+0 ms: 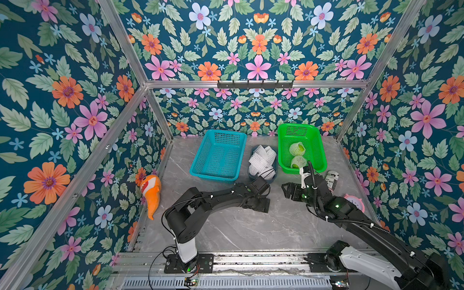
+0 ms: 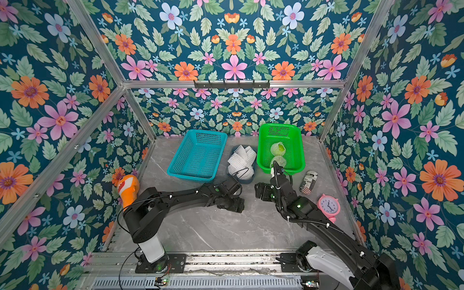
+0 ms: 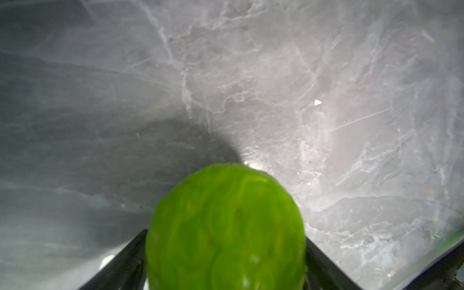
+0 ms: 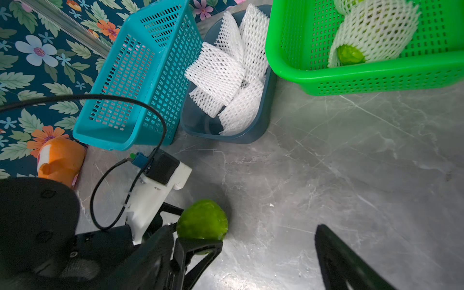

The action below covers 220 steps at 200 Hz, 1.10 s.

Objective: Sleeve custard apples in foam nets
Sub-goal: Place the custard apple at the center of the board.

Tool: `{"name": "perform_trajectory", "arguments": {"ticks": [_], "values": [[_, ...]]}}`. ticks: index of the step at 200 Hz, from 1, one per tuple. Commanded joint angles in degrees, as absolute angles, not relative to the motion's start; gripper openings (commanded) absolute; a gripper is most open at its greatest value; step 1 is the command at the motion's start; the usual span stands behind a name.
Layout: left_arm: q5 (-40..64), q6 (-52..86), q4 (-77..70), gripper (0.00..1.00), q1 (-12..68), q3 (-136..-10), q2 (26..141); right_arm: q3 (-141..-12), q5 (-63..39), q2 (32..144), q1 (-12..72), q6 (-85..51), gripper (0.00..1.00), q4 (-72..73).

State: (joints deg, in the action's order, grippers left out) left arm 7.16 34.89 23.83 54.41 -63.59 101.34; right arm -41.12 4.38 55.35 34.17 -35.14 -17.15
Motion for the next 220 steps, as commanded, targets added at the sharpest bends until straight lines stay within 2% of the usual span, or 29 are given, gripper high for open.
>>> {"name": "perform_trajectory", "arguments": {"ticks": [1, 41, 76, 122, 153, 220], "values": [[3.46, 33.34, 25.92, 0.91, 54.49, -64.67, 99.98, -42.13, 3.87, 55.68, 34.19, -34.76, 0.89, -16.96], [-0.26, 32.61, 27.72, 0.91, 54.49, -66.17, 95.18, -45.86, 2.0, 58.69, 32.72, -36.58, 0.89, -18.7], [-6.57, 33.67, 29.91, 0.9, 54.15, -66.07, 88.8, -49.7, -1.9, 63.23, 30.64, -37.1, 0.84, -17.12], [-8.56, 39.91, 26.37, 0.83, 47.6, -57.15, 76.95, -60.22, -7.79, 77.93, 29.88, -36.63, 0.7, -15.13], [-6.38, 43.6, 22.96, 0.81, 43.48, -51.56, 71.61, -68.34, -9.55, 89.67, 29.38, -36.78, 0.53, -14.87], [-3.74, 47.63, 15.56, 0.82, 40.94, -44.64, 66.9, -81.77, -8.49, 108.87, 28.01, -39.38, 0.5, -17.38]]}}
